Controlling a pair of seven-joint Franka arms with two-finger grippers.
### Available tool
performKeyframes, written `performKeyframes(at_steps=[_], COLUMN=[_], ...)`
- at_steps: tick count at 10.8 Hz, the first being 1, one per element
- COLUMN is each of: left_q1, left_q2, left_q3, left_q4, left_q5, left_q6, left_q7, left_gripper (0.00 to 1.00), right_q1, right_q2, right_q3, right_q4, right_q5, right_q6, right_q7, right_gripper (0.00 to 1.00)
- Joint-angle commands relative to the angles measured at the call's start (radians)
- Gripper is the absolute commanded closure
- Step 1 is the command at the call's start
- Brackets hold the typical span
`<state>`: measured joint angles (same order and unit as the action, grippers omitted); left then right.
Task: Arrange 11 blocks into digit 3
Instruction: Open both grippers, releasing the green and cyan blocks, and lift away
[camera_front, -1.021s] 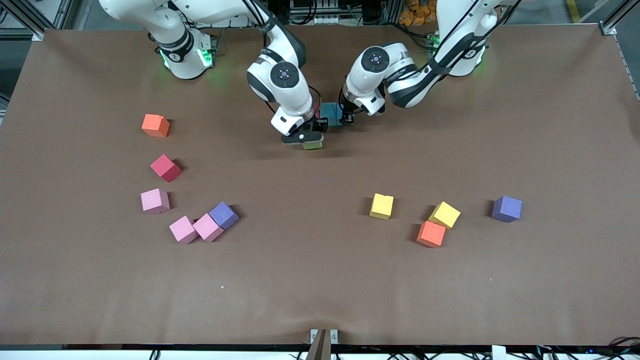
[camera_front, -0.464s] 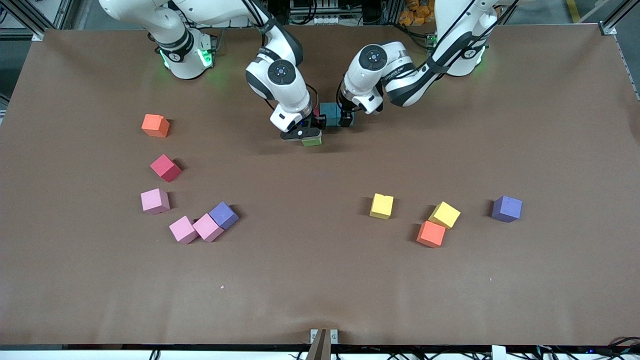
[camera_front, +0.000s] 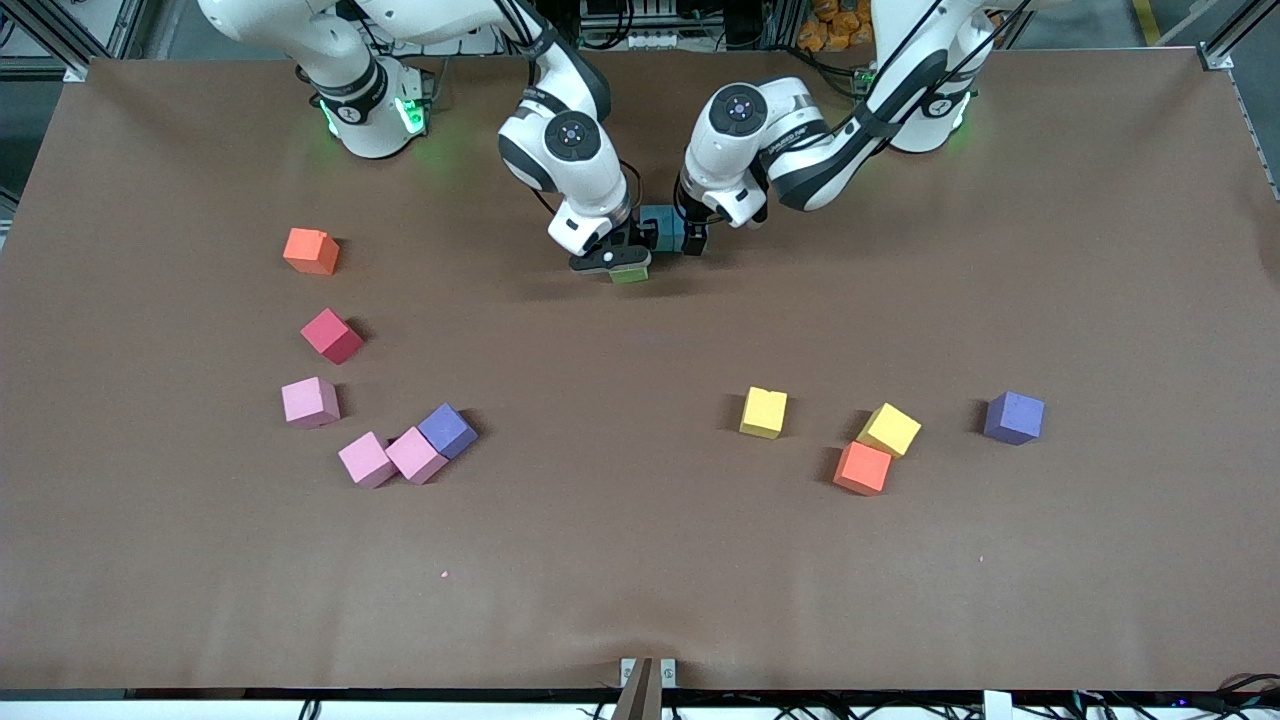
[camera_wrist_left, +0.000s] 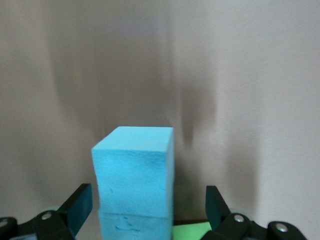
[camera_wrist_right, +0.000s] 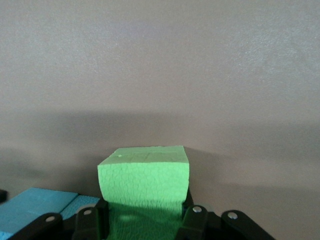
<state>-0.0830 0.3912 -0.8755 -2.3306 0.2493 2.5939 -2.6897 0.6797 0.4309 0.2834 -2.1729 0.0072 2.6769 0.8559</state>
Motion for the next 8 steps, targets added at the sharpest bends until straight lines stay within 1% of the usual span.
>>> performKeyframes(at_steps=[1,5,8], left_q1=[0.018,0.065,0.106], left_q2=[-0.038,-0.037,-0.029], left_q3=[-0.013,-0.008,-0.003], left_q4=[0.069,0.174,0.252], left_q5=[0.019,0.016,0.015], left_q6=[-0.102,-0.172,-0.228], left_q7=[-0.009,0.134,0.346], left_gripper=[0.0,0.0,0.0], right_q1=[0.008,0.009,0.012], right_q2=[0.006,0.015,0.031], right_q3=[-0.004,-0.004,-0.004], right_q4=[-0.013,-0.011,-0.01], right_q5=[-0.042,-0.046,-0.047], right_q6=[0.001,0.003,0.011], right_q7=[0.035,0.041,0.064], right_gripper=[0.65,0.65,0.64])
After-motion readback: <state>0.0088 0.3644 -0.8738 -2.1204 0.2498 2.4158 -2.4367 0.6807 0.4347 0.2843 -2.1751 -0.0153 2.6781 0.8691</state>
